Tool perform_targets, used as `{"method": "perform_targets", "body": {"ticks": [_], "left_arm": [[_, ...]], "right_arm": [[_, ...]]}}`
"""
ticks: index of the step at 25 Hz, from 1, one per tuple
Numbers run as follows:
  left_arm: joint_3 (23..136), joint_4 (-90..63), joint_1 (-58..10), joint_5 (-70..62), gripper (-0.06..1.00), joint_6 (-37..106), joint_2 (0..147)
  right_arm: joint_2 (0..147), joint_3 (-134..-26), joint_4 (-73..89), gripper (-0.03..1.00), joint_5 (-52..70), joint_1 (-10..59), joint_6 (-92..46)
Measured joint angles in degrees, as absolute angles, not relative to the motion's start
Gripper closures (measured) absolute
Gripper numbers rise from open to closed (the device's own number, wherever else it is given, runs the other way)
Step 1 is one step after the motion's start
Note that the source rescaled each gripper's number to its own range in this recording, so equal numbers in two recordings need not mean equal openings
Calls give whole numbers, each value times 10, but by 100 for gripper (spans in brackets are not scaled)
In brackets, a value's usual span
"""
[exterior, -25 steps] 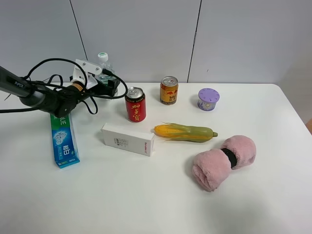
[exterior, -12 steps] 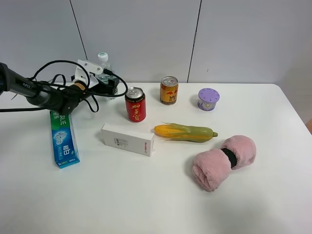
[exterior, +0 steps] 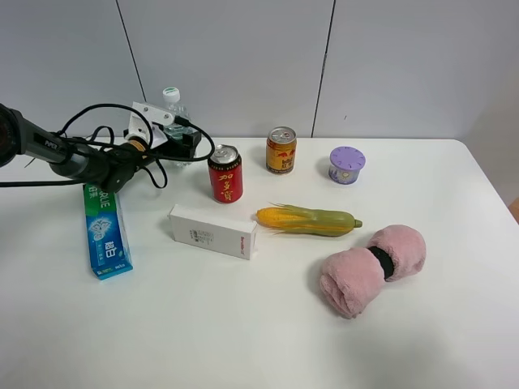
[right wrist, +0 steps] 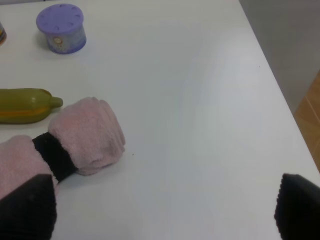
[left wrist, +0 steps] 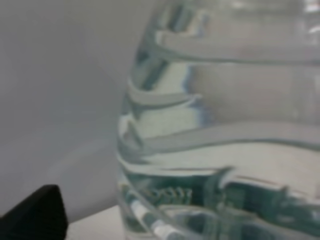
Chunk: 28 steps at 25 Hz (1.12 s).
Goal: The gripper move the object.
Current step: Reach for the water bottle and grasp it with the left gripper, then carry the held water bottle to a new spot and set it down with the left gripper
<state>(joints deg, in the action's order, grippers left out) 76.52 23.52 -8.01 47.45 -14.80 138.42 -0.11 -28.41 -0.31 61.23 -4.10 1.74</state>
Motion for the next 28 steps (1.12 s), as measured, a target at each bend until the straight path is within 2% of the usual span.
{"method": "perform_targets", "body": {"ticks": [1,2,3,6,12,16,23,28], "left_arm": [[765,240,-80,474,45,-155,1384],[765,241,-81,474,73,-163,1384],[765,242,-81,473,94,-170,1384],[768,242,-81,470,88,-185,1384],[769,242,-79,462,88,-217,1379],[767,266,-79,409,88,-223,1352],[753,323,-77,369,88,-239,1246],[686,325,-77,369,88,-264,1135]], "right_arm": [[-1,-284,-3,-3,612,-41,17],[-1,-284,-3,-3,612,-41,17],[-1,-284,-3,-3,612,-41,17],[-1,-284,-3,-3,612,-41,17],[-1,-284,-3,-3,612,-41,17],[-1,-284,-3,-3,612,-41,17],[-1,-284,-3,-3,612,-41,17],[-1,-284,-3,-3,612,-41,17]]}}
